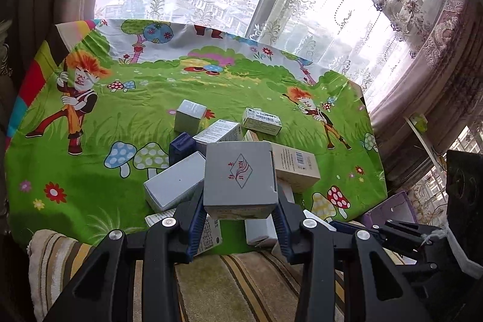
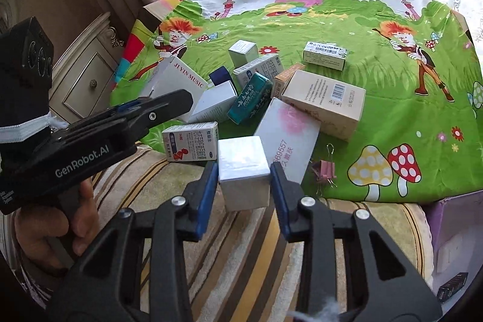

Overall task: Organize rigid objects
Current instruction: 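Carry both white boxes to the purple-rimmed box and lower them inside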

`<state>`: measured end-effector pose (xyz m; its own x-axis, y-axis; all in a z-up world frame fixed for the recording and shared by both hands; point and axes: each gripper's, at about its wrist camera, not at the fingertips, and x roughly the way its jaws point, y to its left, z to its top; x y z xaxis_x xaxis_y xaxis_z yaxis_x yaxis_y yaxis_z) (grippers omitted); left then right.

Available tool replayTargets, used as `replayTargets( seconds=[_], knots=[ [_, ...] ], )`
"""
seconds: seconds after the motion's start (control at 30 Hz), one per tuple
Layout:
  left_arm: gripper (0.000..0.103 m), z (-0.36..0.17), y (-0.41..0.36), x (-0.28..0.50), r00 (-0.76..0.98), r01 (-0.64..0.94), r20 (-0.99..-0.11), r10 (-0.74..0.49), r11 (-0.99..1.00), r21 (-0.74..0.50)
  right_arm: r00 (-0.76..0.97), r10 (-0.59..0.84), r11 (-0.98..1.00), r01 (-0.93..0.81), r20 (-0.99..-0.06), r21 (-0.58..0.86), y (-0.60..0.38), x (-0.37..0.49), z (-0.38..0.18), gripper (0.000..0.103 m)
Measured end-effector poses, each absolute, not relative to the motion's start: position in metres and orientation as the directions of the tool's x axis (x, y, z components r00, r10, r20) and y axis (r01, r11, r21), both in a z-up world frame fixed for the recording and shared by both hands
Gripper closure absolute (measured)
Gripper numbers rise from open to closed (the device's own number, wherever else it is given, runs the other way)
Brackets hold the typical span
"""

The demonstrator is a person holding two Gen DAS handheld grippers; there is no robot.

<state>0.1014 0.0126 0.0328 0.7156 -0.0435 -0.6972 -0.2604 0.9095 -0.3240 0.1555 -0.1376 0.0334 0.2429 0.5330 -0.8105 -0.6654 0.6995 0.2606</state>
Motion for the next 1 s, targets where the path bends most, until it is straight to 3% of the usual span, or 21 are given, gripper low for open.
replayTargets(
  seconds=[0.43,0.5,0.53,0.57,0.93,1.0],
  knots=[
    [0.061,0.035,-0.021,0.108,0.695,-0.199,-0.713,-0.093,0.928,-0.315,0.261,0.534,0.759,-0.568,-0.804,0.319,-0.195,0.172,0.030,0.066],
    [0.061,0.036,-0.020,0.107,0.695,-0.205,-0.713,-0.090,0.927,-0.316,0.248,0.513,0.782,-0.531,-0.822,0.328,-0.197,0.181,0.023,0.052],
    [0.061,0.035,-0.020,0.107,0.695,-0.206,-0.714,-0.091,0.925,-0.318,0.236,0.513,0.789,-0.509,-0.825,0.344,-0.197,0.187,0.019,0.035],
    [0.061,0.035,-0.021,0.107,0.694,-0.205,-0.714,-0.093,0.925,-0.320,0.213,0.521,0.791,-0.485,-0.826,0.373,-0.199,0.193,0.015,0.026],
    [0.061,0.033,-0.024,0.107,0.689,-0.200,-0.717,-0.101,0.925,-0.322,0.013,0.565,0.759,-0.402,-0.825,0.513,-0.171,0.223,-0.028,0.026],
    [0.061,0.033,-0.025,0.107,0.687,-0.201,-0.719,-0.100,0.926,-0.320,0.004,0.558,0.759,-0.408,-0.830,0.508,-0.164,0.225,-0.032,0.035]
  ],
)
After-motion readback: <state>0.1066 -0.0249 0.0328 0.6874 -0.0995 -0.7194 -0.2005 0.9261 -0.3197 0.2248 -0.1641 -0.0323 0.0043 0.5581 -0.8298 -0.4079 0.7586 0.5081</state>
